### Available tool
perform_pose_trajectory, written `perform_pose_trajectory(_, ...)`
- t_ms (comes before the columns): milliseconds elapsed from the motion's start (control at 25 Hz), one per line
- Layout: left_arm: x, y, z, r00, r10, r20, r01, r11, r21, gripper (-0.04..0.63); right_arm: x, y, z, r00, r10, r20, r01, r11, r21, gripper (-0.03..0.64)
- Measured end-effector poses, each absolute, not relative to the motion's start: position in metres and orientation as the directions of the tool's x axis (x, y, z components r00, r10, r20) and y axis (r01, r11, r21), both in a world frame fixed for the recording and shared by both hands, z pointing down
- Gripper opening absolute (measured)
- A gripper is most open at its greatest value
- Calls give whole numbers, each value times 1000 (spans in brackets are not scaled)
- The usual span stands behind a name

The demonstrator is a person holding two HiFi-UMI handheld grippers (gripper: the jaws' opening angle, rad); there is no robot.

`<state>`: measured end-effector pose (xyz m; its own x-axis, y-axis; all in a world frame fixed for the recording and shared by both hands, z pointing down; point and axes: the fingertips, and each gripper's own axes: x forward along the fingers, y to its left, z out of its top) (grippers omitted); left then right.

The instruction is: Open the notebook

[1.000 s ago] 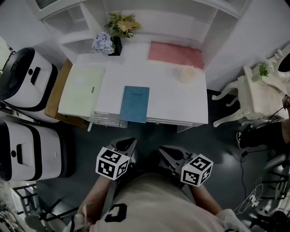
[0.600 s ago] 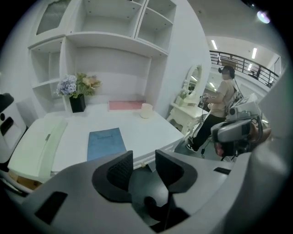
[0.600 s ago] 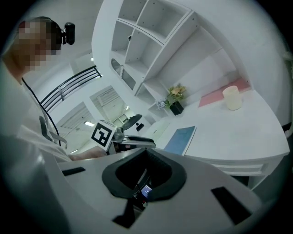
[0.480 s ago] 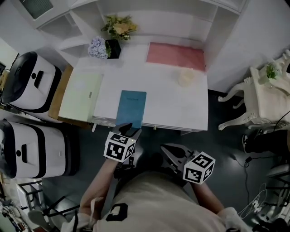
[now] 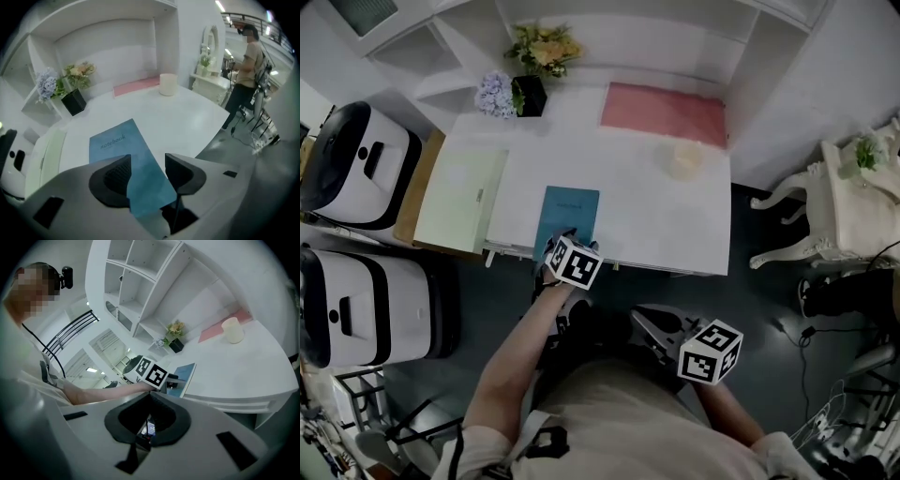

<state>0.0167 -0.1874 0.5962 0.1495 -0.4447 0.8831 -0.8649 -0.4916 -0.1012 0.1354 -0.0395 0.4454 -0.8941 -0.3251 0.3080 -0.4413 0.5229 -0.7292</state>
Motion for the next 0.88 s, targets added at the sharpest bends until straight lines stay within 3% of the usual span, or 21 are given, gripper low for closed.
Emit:
perform_pose_trajectory(280,14,-192,625,98,-428,898,-804,-566,-182,253,131,-51,450,-871,-354,340,-483,494,-723,14)
perform_pose_trajectory(880,18,-179,627,137,-404,905,-810,-572,-132,267,122,-62,452,-863,-365,348,-494,470,-731,12)
